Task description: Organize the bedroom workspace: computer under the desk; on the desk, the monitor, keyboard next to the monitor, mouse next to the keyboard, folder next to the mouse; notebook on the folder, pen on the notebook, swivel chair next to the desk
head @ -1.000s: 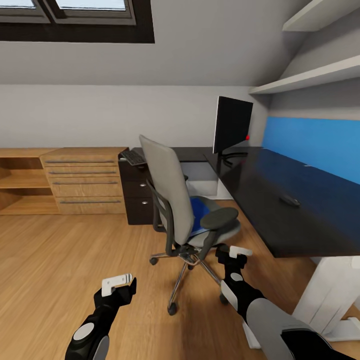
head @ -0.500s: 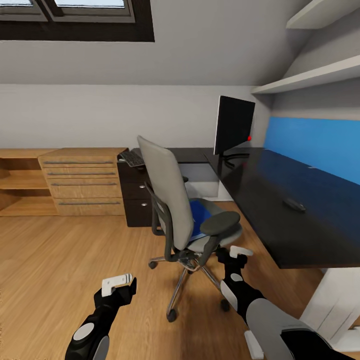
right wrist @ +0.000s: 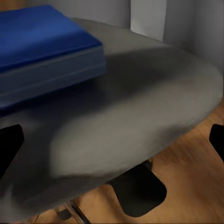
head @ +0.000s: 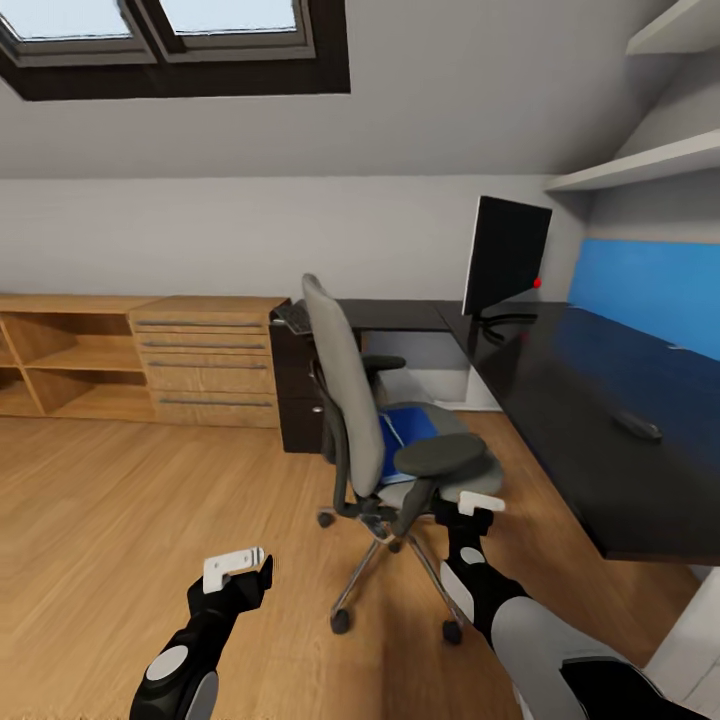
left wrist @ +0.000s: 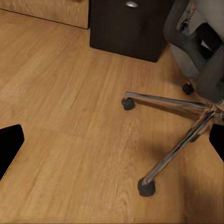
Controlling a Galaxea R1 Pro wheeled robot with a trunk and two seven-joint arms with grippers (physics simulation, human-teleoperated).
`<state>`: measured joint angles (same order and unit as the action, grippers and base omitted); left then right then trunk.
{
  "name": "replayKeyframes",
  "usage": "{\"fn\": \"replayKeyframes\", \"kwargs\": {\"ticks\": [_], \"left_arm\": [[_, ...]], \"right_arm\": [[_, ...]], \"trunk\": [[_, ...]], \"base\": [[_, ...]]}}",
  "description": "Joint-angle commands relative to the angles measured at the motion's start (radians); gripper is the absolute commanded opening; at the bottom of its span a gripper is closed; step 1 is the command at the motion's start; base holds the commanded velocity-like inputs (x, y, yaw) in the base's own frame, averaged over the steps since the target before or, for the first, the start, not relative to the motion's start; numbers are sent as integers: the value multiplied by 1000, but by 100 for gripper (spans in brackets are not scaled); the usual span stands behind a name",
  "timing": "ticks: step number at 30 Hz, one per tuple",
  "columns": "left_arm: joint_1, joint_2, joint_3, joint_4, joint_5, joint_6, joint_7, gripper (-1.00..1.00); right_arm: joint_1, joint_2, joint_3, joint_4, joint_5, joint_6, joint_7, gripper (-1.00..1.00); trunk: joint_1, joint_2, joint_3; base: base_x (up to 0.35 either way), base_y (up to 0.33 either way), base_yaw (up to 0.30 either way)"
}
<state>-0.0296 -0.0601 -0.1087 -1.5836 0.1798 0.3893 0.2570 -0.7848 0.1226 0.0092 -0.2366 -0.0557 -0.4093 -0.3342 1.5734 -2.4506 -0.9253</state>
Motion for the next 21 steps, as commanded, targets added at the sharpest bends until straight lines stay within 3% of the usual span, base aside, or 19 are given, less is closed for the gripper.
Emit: {"fn": "replayKeyframes", "kwargs": {"ticks": [1, 14, 21], "left_arm": [[-1, 0, -2, -1, 10, 3, 9, 100], [0, 0, -2, 1, 10, 3, 7, 100], [0, 0, -2, 1, 10, 3, 7, 100]], "right_arm": [[-1, 0, 3, 0, -4, -4, 0, 100], [-1, 2, 3, 1, -4, -3, 0, 100], [-1, 2, 3, 2, -4, -3, 0, 100]], "trunk": [[0, 0, 0], [0, 0, 11], [0, 0, 17]], "base": [[0, 0, 222], [0, 7, 227], [0, 238, 233]]}}
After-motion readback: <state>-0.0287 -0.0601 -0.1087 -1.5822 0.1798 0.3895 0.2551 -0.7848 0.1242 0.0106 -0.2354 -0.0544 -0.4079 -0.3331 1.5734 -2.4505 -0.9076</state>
